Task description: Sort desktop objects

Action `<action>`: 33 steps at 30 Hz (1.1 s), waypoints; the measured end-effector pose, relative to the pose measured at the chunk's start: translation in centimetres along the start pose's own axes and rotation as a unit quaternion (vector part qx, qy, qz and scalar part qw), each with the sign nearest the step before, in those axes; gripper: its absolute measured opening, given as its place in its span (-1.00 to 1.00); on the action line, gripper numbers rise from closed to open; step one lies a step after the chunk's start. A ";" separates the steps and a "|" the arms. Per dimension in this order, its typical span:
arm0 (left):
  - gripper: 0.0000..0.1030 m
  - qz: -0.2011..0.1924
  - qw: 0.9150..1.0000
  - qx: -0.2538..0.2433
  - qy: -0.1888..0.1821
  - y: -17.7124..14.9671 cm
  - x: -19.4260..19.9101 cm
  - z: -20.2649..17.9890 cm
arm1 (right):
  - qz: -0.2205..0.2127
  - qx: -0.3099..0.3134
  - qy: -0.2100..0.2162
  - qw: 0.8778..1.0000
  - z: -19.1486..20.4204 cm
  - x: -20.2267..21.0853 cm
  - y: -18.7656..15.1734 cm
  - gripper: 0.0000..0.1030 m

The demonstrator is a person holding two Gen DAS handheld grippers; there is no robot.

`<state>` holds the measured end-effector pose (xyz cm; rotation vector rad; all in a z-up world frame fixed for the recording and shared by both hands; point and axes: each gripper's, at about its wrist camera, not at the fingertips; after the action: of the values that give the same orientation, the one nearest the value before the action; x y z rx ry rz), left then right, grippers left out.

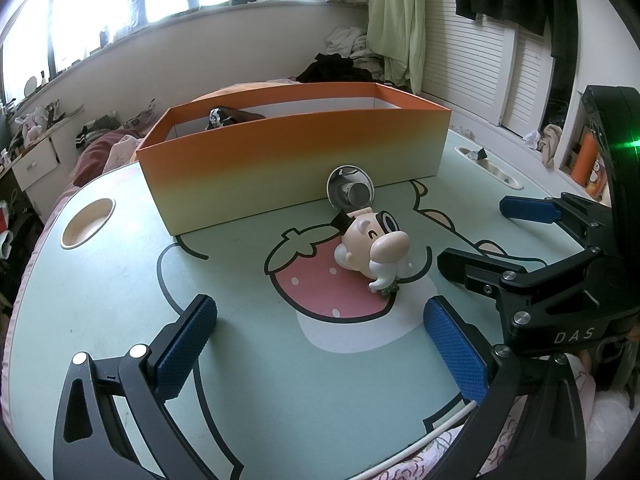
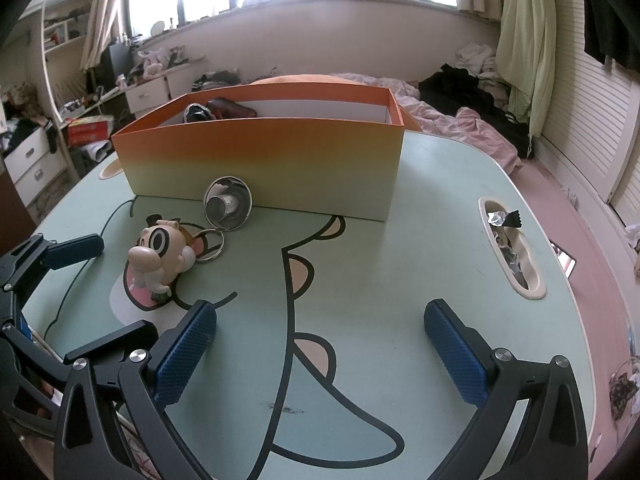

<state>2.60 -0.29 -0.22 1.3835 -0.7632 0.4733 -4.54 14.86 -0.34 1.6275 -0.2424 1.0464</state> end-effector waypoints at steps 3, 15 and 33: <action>1.00 0.000 1.000 0.000 0.000 0.0 0.0 0.0 | 0.000 0.000 0.000 1.000 0.0 0.0 0.0 1.00; 1.00 -0.001 1.000 -0.001 -0.001 0.1 -0.2 -0.1 | 0.000 0.000 0.000 1.000 0.0 0.0 -0.1 1.00; 1.00 -0.001 1.000 0.000 -0.001 0.1 -0.1 0.0 | -0.001 0.000 0.000 1.000 0.0 0.0 -0.1 1.00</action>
<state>2.48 -0.25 -0.24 1.3841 -0.7631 0.4707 -4.48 14.94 -0.41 1.6281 -0.2409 1.0456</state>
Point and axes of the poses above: each gripper's, at about its wrist camera, not at the fingertips, and x roughly against the way its jaws point, z to its left, y to its top, and after that the axes turned 3 degrees about z, right-handed
